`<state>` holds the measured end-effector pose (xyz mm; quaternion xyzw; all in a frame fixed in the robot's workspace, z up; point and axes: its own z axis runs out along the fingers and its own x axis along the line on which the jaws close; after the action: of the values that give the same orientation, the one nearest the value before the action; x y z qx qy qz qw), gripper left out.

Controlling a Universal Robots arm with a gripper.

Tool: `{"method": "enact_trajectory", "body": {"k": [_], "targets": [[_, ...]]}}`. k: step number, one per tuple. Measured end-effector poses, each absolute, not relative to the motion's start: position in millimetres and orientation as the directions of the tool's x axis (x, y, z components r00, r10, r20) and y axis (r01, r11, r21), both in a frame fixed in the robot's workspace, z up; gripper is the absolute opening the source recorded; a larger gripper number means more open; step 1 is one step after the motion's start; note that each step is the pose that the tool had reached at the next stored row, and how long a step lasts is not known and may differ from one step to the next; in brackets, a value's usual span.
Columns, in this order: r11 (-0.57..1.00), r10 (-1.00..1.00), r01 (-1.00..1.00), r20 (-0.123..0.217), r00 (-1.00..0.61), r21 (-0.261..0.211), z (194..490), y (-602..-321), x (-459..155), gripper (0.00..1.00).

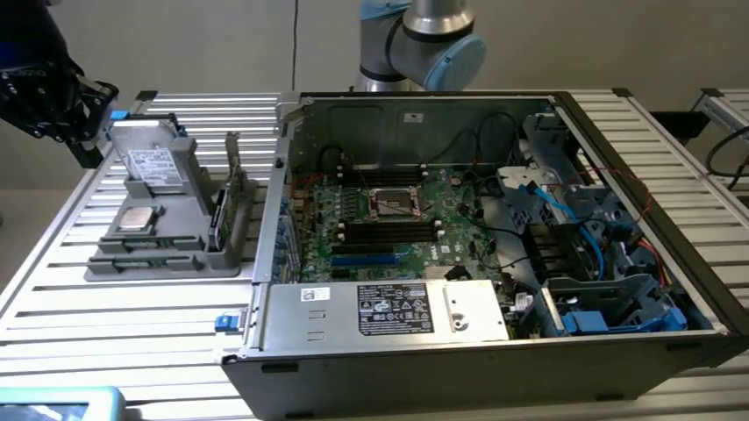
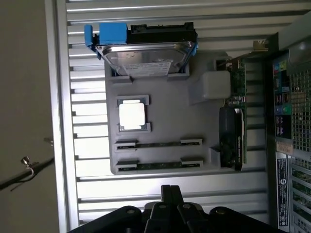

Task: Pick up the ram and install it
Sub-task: 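Reach for the ram, then pick up the ram and move it above insertion slot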

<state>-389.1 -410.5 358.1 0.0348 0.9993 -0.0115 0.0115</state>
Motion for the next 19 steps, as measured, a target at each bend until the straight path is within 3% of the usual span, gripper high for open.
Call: {"method": "enact_trajectory", "body": {"k": [12, 19], "targets": [[0.997, 0.066, 0.067, -0.024, -0.998, -0.032, 344, -411, -391, 0.11], [0.998, -0.047, -0.047, -0.025, -0.999, -0.032, 340, -411, -391, 0.11]]}}
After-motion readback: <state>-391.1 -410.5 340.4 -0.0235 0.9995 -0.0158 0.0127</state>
